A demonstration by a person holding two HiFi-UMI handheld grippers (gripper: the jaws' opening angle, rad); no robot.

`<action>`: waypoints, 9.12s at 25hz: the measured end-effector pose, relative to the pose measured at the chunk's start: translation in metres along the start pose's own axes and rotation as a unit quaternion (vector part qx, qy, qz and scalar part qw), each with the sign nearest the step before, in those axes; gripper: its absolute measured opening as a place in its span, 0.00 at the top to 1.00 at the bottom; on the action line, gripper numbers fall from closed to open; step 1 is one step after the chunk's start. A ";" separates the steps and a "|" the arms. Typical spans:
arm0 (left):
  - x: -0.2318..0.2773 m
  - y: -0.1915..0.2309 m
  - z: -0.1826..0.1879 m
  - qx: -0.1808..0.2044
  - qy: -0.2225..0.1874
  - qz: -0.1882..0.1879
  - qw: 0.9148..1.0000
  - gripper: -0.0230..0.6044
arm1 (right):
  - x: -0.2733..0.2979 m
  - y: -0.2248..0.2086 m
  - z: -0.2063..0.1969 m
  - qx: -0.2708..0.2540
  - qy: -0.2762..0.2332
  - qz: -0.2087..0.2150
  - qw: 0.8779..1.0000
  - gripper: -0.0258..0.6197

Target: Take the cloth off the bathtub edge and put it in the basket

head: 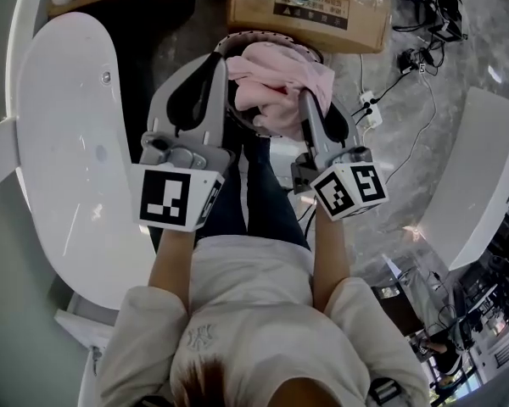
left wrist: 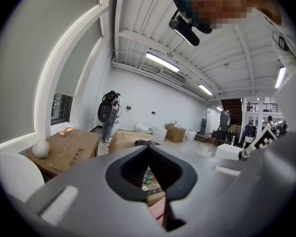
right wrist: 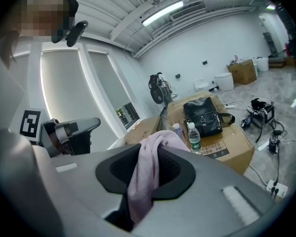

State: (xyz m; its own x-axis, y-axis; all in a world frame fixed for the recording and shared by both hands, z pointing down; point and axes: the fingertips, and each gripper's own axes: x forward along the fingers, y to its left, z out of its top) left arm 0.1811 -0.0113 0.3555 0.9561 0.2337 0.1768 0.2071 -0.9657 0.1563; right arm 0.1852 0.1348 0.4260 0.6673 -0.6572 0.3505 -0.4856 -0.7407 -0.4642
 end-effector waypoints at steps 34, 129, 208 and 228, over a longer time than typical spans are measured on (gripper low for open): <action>0.049 0.001 -0.141 -0.035 0.050 0.039 0.997 0.95 | 0.059 -0.094 -0.126 0.016 0.065 -0.025 0.997 0.87; 0.057 -0.008 -0.260 -0.098 0.134 0.023 0.986 0.95 | 0.122 -0.212 -0.313 -0.056 0.236 -0.149 0.959 0.92; 0.008 -0.008 0.066 -0.016 -0.040 -0.040 0.998 0.89 | -0.030 -0.027 0.050 -0.081 0.007 -0.073 0.994 0.96; -0.047 -0.025 0.124 -0.017 -0.089 -0.049 0.995 0.90 | -0.072 0.064 0.103 -0.115 -0.026 0.008 0.993 0.96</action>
State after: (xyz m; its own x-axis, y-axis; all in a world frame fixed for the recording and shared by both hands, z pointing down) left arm 0.1563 -0.0127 0.2227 0.9536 0.3008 -0.0146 0.2976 -0.9338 0.1987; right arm 0.1643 0.1490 0.2879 0.6842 -0.6649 0.2995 -0.6081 -0.7469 -0.2688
